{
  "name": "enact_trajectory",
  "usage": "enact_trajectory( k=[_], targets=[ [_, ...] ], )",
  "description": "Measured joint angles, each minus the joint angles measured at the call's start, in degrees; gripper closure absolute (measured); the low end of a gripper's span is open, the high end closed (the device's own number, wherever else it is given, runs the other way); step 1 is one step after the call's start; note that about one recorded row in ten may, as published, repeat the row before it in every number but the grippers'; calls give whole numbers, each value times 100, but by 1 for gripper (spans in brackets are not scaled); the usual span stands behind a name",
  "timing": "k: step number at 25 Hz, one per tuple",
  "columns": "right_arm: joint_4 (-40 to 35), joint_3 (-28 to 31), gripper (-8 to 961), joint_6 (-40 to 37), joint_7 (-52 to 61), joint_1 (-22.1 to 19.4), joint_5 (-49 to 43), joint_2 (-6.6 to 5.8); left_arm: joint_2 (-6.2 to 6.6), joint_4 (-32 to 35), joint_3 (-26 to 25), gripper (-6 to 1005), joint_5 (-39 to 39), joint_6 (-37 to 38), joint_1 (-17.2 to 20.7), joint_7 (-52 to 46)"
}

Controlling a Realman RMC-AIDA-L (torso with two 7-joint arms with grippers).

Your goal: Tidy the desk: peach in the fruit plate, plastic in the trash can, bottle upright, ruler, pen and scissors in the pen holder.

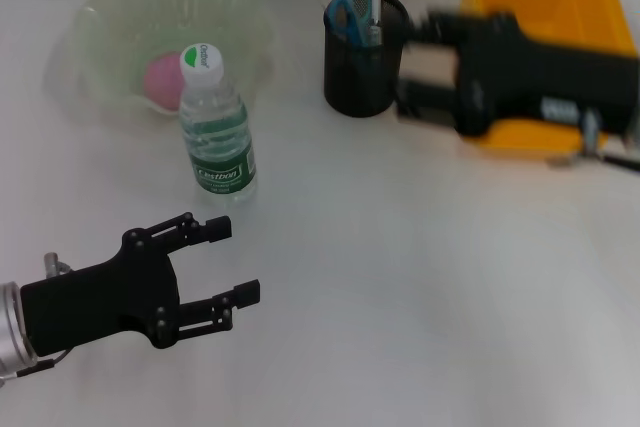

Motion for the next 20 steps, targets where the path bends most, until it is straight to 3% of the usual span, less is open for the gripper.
enact_trajectory(
  k=[3, 6, 9, 14, 20],
  targets=[
    [767, 455, 286, -953, -894, -90, -238, 8, 18, 1, 3, 194, -1, 42, -20, -21],
    [1094, 649, 268, -1375, -1251, -241, -708, 20, 54, 6, 8, 194, 0, 165, -63, -61],
    [1437, 681, 249, -1463, -1446, -394, -1285, 32, 74, 6, 32, 194, 25, 207, -165, -148],
    [1852, 697, 190, -1453, -1813, -423, -1390, 25, 33, -31, 12, 194, 440, 109, -426, -330],
    [1948, 768, 111, -1443, -1872, -455, -1422, 19, 5, -21, 9, 194, 518, 26, -458, -365]
  ],
)
